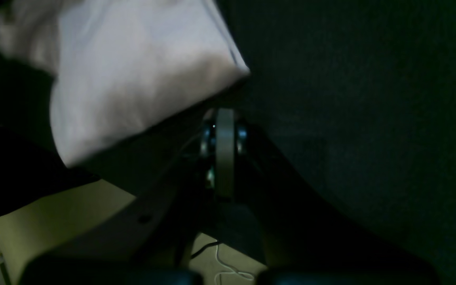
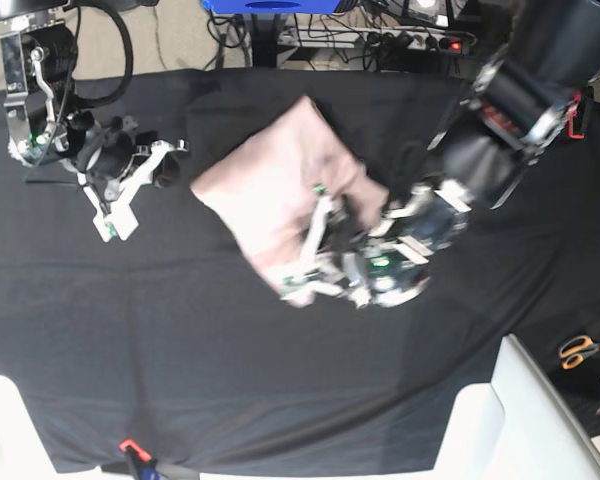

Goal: Fold the T-shirt properly
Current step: 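Rotate the folded shirt with the left gripper to square it, then pull the shirt's collar edge with the left gripper to straighten it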

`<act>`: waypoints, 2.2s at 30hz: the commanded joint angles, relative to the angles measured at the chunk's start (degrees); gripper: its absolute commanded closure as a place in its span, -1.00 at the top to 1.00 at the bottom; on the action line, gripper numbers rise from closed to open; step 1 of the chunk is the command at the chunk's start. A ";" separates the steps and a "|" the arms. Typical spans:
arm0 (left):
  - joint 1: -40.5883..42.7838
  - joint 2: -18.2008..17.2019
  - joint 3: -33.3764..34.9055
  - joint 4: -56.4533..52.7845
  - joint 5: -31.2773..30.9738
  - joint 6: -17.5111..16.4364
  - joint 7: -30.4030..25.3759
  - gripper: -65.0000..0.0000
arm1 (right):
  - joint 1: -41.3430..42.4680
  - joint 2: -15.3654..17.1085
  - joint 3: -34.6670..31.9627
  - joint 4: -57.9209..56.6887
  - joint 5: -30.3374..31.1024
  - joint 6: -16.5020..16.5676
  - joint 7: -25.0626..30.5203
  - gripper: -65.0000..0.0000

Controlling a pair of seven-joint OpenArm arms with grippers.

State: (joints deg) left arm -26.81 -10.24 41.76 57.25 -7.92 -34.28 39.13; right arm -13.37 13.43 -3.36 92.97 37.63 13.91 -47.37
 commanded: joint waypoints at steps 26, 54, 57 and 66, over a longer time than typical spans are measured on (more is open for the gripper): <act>-5.59 13.36 4.88 -11.50 24.58 -5.72 -16.15 -1.00 | 1.72 -1.08 7.00 -3.43 0.66 0.20 0.65 -1.00; -8.05 13.36 7.34 -11.76 24.58 -5.72 -17.29 -0.41 | 1.63 -1.08 7.00 -3.43 0.66 0.20 0.74 -1.00; -8.14 13.36 7.25 -11.67 24.67 -5.72 -17.38 0.06 | 1.63 -1.08 7.00 -3.43 0.66 0.20 0.56 -1.00; -11.30 13.36 7.08 -11.41 24.58 -5.72 -17.20 0.78 | 1.37 -1.08 6.92 -3.43 0.66 0.20 0.47 -1.00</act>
State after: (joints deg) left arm -36.18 2.55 49.21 44.77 17.08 -40.10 22.87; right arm -12.32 11.99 3.49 88.68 37.41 13.91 -47.62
